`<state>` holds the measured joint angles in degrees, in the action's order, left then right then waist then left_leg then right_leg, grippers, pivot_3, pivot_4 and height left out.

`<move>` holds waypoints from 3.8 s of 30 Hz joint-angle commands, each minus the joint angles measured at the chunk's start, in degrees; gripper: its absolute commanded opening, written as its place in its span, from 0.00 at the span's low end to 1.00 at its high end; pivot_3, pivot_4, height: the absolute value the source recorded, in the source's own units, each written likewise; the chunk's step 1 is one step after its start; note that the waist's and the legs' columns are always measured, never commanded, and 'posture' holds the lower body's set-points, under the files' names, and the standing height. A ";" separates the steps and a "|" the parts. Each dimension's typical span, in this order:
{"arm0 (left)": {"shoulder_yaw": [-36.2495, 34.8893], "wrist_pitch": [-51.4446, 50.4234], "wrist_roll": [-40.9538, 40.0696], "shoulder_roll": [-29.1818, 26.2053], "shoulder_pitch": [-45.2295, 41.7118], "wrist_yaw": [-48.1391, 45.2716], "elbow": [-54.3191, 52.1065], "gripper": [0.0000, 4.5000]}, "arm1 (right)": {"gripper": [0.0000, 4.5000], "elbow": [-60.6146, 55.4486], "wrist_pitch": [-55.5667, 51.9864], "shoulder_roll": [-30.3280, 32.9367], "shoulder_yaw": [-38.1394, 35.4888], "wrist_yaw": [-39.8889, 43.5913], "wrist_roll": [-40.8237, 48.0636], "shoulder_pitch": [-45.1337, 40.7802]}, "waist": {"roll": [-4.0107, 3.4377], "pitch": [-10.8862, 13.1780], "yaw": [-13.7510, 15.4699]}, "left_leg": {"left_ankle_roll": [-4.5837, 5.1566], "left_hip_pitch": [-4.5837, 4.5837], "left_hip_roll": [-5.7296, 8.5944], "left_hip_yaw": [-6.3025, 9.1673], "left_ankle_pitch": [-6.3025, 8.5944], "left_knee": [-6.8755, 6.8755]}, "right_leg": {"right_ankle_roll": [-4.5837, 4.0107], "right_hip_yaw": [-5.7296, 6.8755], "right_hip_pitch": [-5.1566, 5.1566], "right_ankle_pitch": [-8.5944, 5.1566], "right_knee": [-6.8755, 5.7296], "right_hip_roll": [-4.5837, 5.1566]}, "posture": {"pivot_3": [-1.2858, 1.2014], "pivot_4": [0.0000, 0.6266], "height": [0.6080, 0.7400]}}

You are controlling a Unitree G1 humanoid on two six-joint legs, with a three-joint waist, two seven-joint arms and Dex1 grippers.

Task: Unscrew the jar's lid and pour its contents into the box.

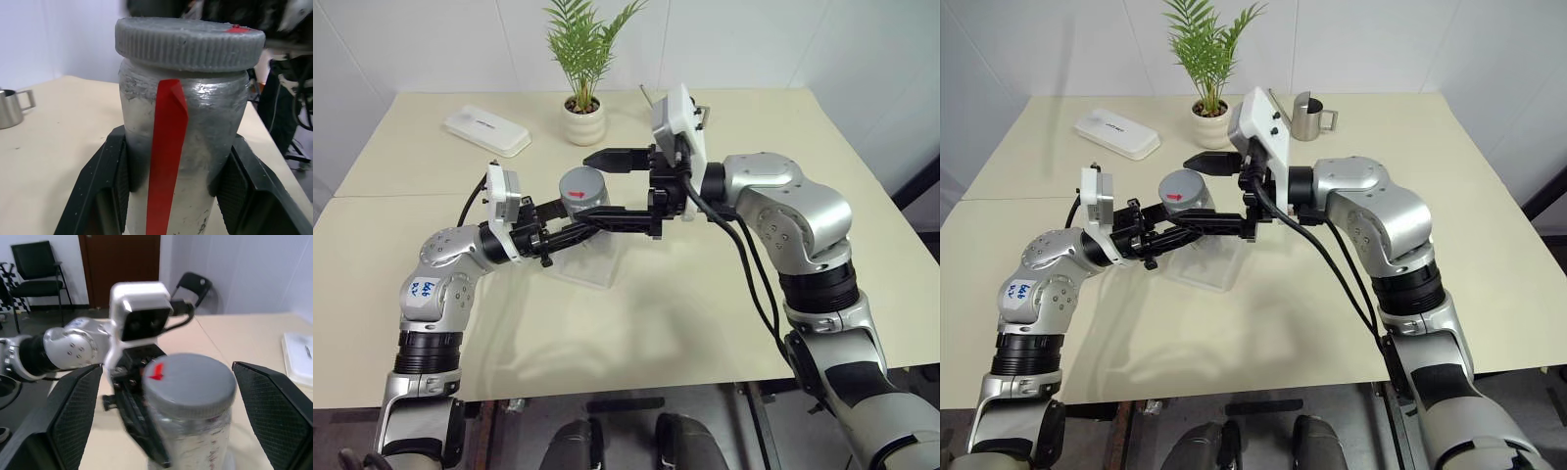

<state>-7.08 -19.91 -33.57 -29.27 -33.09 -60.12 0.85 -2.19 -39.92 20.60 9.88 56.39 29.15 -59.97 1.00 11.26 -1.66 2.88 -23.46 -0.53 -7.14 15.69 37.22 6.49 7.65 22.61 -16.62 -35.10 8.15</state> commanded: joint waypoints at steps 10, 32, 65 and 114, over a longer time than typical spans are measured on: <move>0.98 2.36 0.16 -0.30 0.71 -1.66 -2.52 0.44 | 0.99 2.90 2.76 -2.08 -0.28 0.31 -1.89 -3.07 | 0.00 0.00 0.03 | 0.00 0.00 0.00 0.02 0.00 0.00 | 0.00 0.01 0.00 0.00 0.00 -0.01 | 0.52 0.24 1.00; -0.38 4.19 -1.50 0.93 2.71 -1.32 -3.58 0.44 | 0.99 7.97 4.50 4.41 -4.05 7.98 -0.99 -1.45 | 0.00 0.00 0.06 | 0.00 0.00 0.00 0.01 0.00 0.03 | 0.00 0.00 -0.01 0.00 0.00 0.01 | 0.52 0.24 1.00; 0.88 2.82 -0.70 0.53 1.68 -0.98 -2.31 0.44 | 0.99 8.35 4.55 -4.51 0.96 3.30 -2.74 -4.45 | 0.00 0.00 0.04 | 0.00 0.00 0.04 0.02 0.01 0.01 | 0.00 0.03 0.00 0.00 -0.04 0.12 | 0.52 0.24 1.00; -1.05 4.82 -0.76 1.67 1.93 -0.52 -2.42 0.44 | 0.99 12.89 1.84 5.32 -7.79 17.97 3.97 -4.11 | -0.01 0.01 -0.09 | -0.03 0.02 -0.09 0.00 -0.01 0.05 | 0.00 0.02 -0.02 0.00 0.00 0.11 | 0.52 0.24 1.00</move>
<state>-7.86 -15.81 -33.62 -27.53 -30.89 -60.63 0.50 14.62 -36.86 27.08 3.16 76.15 31.02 -63.41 0.99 11.27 -1.75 2.83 -23.43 -0.62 -7.14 15.67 37.26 6.49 7.66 22.58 -16.62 -35.11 8.29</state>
